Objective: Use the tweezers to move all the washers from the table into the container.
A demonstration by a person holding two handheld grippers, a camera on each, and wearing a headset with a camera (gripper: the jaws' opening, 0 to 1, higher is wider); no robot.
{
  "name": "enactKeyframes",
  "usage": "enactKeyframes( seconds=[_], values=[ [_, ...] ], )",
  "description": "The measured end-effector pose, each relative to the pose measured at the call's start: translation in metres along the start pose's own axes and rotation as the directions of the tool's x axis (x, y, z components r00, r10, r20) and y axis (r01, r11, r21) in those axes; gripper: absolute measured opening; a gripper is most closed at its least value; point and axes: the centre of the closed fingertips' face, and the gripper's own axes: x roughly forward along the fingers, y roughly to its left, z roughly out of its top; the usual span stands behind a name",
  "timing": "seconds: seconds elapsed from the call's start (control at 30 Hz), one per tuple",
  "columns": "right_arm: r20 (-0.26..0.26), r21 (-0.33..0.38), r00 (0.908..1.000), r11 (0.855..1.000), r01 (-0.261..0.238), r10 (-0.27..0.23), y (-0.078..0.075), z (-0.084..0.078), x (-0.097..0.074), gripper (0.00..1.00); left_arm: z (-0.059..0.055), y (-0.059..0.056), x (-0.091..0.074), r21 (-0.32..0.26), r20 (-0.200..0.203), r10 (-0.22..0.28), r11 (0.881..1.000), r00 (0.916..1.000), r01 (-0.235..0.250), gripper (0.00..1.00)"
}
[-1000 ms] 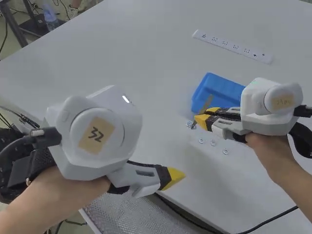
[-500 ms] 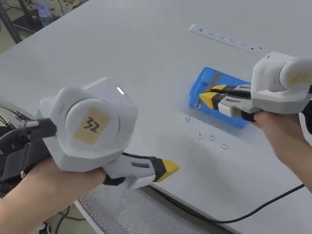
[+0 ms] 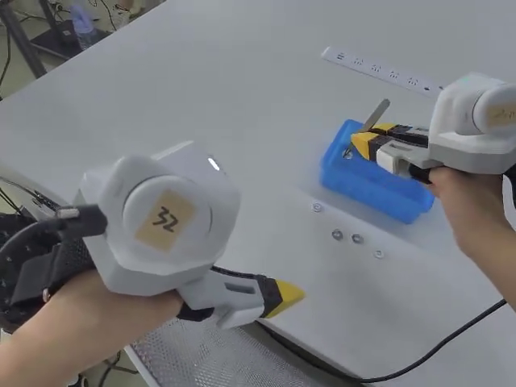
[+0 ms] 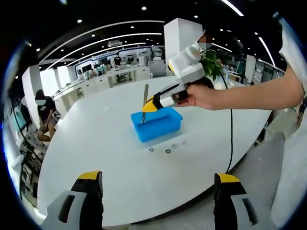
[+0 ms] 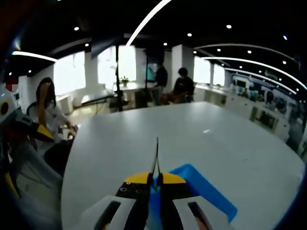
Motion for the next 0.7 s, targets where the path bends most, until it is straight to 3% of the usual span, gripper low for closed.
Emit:
enactKeyframes(
  seconds=[0.33,0.53,0.7],
  values=[
    [-0.053,0.069,0.9984,0.997,0.024,-0.020,-0.019,-0.026,0.026,0.03,-0.006,0.000,0.001,-0.001,-0.014,-0.007,1.000,0.9999,0.007,0.99],
    [-0.089,0.066,0.9960,0.998,0.020,-0.015,-0.019,-0.040,0.041,0.03,-0.008,0.003,0.001,0.004,-0.025,0.003,1.000,0.9997,-0.003,0.99],
    [-0.108,0.070,0.9942,0.997,0.016,-0.009,-0.017,-0.044,0.041,0.03,-0.008,0.005,0.000,-0.006,-0.022,0.003,1.000,0.9998,-0.003,0.99]
  ],
)
